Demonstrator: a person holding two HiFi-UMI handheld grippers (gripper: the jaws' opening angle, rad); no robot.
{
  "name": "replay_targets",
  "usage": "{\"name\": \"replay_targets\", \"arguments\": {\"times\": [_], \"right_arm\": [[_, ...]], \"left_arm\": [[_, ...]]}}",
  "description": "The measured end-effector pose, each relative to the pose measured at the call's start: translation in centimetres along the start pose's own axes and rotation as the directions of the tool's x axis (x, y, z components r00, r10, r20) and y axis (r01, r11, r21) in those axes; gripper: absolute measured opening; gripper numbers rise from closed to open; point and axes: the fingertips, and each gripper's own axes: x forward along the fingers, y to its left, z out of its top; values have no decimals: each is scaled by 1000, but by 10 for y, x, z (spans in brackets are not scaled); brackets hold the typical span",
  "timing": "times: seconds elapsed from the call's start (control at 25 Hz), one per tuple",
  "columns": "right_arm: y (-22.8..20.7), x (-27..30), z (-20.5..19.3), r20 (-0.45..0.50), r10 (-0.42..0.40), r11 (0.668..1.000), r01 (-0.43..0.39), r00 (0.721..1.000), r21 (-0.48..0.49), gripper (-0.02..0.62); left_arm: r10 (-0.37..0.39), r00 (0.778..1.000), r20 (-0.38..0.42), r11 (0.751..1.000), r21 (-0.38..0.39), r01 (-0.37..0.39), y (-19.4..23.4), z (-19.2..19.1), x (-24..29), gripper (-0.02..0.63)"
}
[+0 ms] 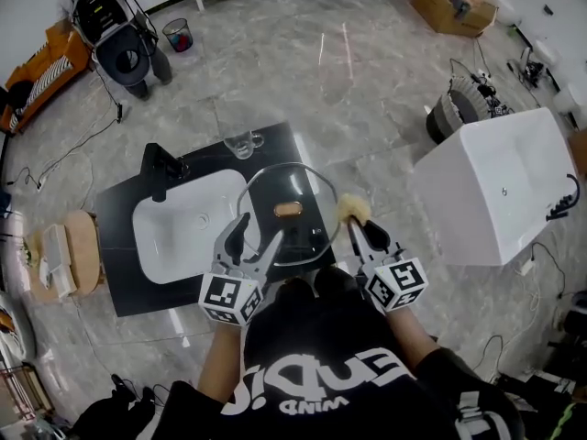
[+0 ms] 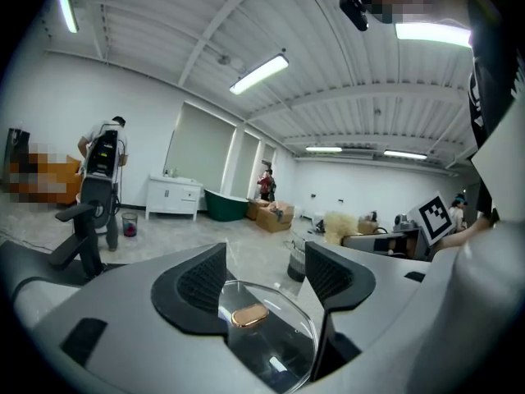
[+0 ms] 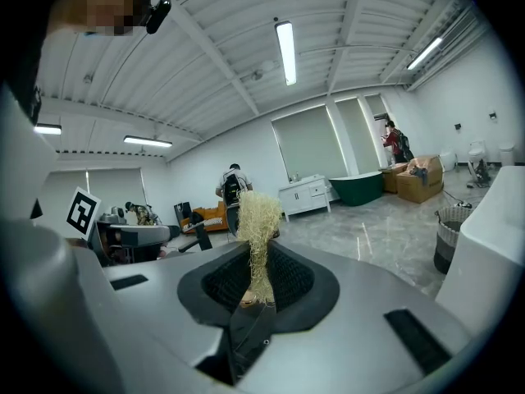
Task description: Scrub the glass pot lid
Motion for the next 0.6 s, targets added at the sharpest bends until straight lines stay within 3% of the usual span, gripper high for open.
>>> {"name": "replay_targets", "arguments": {"times": [0.16, 0.32, 0.6], "right_arm": [[-10, 9, 4, -3, 24, 1000, -24, 1000, -1, 46], [-17, 15, 10, 13, 40, 999, -40, 999, -6, 46], [-34, 16, 10, 11, 35, 999, -35, 999, -4, 46]], "left_arm": [[-8, 999, -43, 999, 45, 10, -4, -4, 11, 321], [-57, 992, -112, 990, 124, 70, -10, -17, 25, 321], [-112, 969, -220, 970, 187, 154, -2, -48, 56, 296]]}}
